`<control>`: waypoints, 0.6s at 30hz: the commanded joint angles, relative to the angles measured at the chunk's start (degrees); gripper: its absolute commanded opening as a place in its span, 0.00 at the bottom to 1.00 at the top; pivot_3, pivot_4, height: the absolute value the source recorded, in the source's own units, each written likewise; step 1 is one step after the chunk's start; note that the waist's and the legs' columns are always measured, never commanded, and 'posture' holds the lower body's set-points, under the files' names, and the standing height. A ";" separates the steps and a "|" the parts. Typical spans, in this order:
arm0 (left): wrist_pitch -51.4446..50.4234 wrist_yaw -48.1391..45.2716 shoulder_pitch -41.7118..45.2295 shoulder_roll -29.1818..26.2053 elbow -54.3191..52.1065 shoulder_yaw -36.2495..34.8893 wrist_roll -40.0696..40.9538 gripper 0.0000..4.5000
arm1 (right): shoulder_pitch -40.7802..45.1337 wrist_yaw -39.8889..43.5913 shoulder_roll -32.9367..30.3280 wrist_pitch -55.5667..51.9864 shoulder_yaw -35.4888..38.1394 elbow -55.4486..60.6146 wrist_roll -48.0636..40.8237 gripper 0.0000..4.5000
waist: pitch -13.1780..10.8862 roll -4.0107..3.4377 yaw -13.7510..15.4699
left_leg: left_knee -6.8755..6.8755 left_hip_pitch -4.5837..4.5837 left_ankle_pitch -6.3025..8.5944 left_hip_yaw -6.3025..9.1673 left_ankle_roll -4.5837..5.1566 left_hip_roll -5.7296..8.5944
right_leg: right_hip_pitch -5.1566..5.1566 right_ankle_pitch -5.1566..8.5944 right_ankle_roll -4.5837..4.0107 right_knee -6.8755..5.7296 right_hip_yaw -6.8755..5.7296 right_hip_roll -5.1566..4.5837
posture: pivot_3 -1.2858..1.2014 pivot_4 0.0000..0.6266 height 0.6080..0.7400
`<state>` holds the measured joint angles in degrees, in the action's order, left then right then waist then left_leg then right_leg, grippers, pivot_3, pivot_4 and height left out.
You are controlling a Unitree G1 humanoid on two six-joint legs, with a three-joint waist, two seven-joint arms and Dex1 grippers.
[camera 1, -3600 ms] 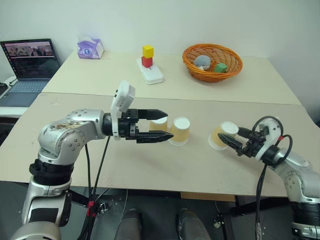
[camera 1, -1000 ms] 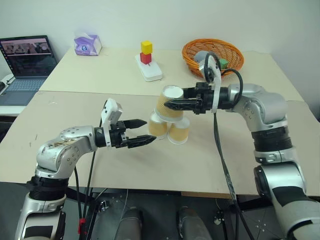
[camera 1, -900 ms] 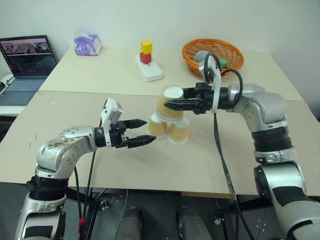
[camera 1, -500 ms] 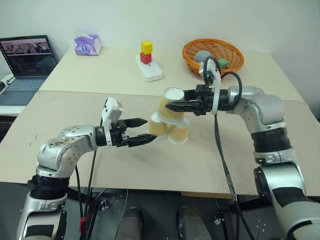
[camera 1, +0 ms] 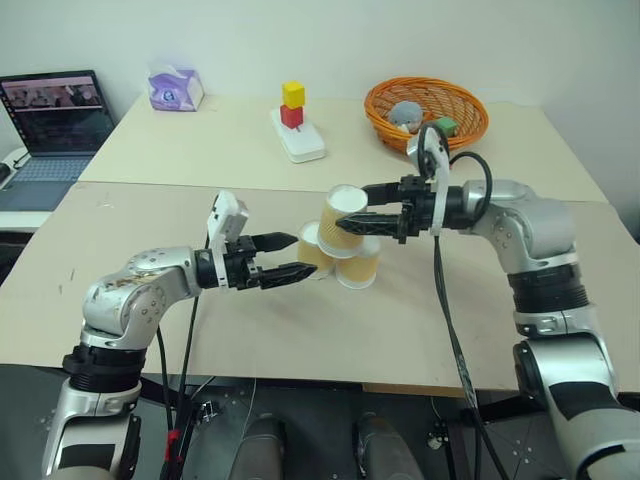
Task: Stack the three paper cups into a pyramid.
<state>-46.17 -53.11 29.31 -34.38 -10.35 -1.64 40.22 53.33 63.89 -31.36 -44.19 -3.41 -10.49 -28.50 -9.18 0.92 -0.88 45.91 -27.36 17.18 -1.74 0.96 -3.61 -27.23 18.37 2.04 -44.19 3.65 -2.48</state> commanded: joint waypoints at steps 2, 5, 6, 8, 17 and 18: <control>1.17 -0.21 1.19 0.24 -0.86 -1.23 0.65 1.00 | 0.69 1.98 -3.49 -0.08 5.01 2.94 -3.33 0.99 | 0.00 0.00 0.12 | 0.00 0.00 0.00 0.00 0.00 0.00 | 0.00 0.00 0.00 0.01 0.00 0.00 | 0.52 0.24 0.44; -0.88 1.64 1.31 0.86 -1.23 -5.05 4.23 1.00 | 0.19 3.87 -6.38 -0.83 9.34 3.45 -6.99 0.99 | -0.01 0.02 0.09 | 0.00 0.00 0.00 0.00 0.00 0.00 | 0.00 0.00 0.00 0.02 0.00 0.00 | 0.52 0.24 0.44; -1.58 2.28 1.36 1.12 -1.25 -6.34 5.49 1.00 | 0.15 3.84 -6.95 -0.91 10.33 3.30 -7.70 0.99 | -0.02 0.03 0.08 | 0.00 0.00 0.00 0.00 0.00 0.00 | 0.00 0.00 0.00 0.02 0.00 0.00 | 0.52 0.24 0.44; -4.69 7.28 1.90 2.59 0.47 -13.35 11.78 1.00 | -1.69 2.75 -9.79 -0.15 13.89 2.94 -8.01 0.99 | -0.03 0.04 0.08 | 0.00 0.00 0.00 0.01 0.00 -0.02 | 0.01 0.00 0.00 0.02 0.00 0.00 | 0.52 0.24 0.44; -6.45 21.82 -1.75 5.21 -0.24 -24.92 18.87 1.00 | -14.36 -6.35 -12.38 3.54 23.50 4.37 -6.84 0.99 | -0.04 0.07 -0.08 | 0.00 0.04 0.00 0.02 0.00 -0.01 | 0.08 -0.01 0.01 0.00 0.02 -0.03 | 0.52 0.24 0.44; -6.11 22.67 -2.18 5.23 -0.44 -24.99 18.60 1.00 | -15.41 -7.50 -11.98 4.36 24.06 4.92 -6.70 0.99 | -0.04 0.07 -0.10 | 0.00 0.04 0.00 0.03 0.00 -0.01 | 0.07 -0.01 0.01 -0.01 0.02 -0.02 | 0.52 0.24 0.44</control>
<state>-53.56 -32.08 26.98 -29.16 -9.03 -25.32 58.54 37.83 58.41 -43.34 -42.77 17.66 -8.26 -35.00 -9.21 0.99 -0.98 45.91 -27.32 17.18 -1.72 0.96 -3.61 -27.17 18.36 2.06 -44.21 3.67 -2.50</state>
